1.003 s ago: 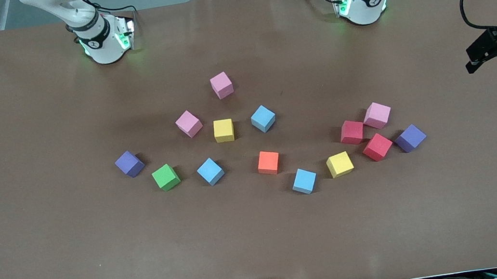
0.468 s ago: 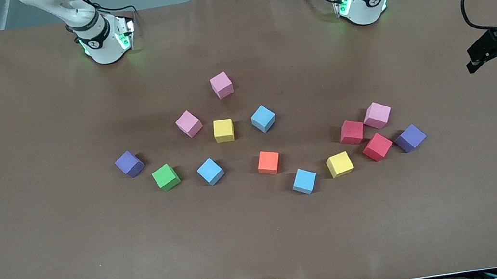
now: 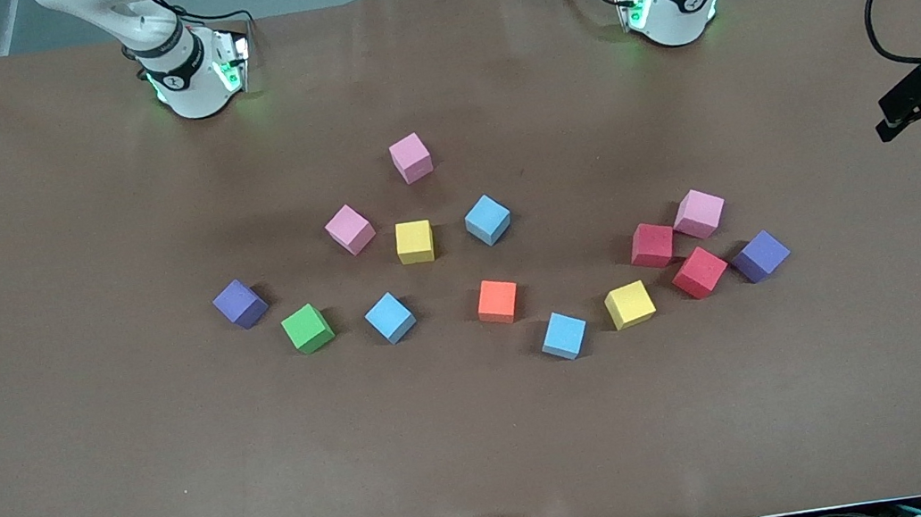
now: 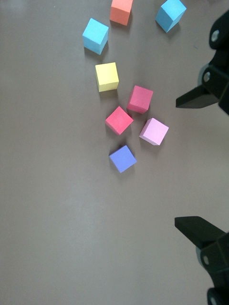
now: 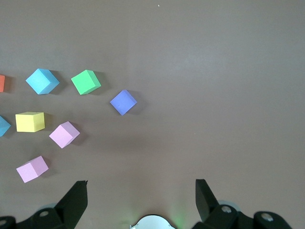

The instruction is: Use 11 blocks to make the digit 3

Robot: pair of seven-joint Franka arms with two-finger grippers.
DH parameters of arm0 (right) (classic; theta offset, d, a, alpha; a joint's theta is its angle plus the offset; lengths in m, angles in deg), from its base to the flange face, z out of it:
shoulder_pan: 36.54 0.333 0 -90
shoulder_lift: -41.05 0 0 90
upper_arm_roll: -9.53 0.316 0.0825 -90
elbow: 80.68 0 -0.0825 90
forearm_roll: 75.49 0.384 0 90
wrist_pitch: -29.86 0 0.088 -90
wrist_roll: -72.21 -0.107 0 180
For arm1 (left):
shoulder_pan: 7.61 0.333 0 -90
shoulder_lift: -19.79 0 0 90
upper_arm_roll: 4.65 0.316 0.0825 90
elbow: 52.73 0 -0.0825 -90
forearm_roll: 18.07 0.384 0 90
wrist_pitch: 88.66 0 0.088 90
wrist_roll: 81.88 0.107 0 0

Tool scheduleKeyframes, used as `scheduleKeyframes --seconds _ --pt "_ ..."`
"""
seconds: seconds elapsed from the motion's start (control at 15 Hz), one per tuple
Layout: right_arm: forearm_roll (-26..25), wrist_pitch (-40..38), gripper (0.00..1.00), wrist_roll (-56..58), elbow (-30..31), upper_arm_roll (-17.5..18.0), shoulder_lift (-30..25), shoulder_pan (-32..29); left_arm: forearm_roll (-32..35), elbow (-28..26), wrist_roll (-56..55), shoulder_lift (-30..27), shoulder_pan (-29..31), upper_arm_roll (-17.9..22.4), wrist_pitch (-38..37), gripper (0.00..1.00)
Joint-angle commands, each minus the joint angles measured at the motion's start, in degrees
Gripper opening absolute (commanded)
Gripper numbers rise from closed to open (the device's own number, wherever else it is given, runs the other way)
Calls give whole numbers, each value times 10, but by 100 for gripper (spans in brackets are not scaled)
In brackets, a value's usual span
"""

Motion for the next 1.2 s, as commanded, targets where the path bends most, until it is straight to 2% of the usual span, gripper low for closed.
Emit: scheduleKeyframes --seconds 0.0,0.13,0.4,0.53,0.74,0.87,1.07,1.14 --pt "-1 3 100 1 -7 0 32 -1 -13 2 -15 3 -9 -12 -24 100" --pt "1 18 100 2 -5 -1 36 -6 -28 3 -70 6 -16 -50 -38 100" --pt "-3 48 100 3 -7 -1 91 -7 -23 -11 -303 44 -30 -157 -47 100" --pt "-5 69 100 8 -7 -2 123 -8 -19 -15 -391 71 -45 -188 -32 100" --pt "-34 73 100 32 -6 -3 130 -13 15 -57 -529 97 -119 -193 14 100" --pt "-34 71 100 31 -5 -2 132 -7 35 -90 -628 116 -160 -194 70 100" --pt "-21 59 100 11 2 1 133 -4 39 -96 -725 179 -203 -193 155 100" --pt "-2 49 100 -10 4 0 131 -4 45 -97 -768 202 -218 -193 188 100"
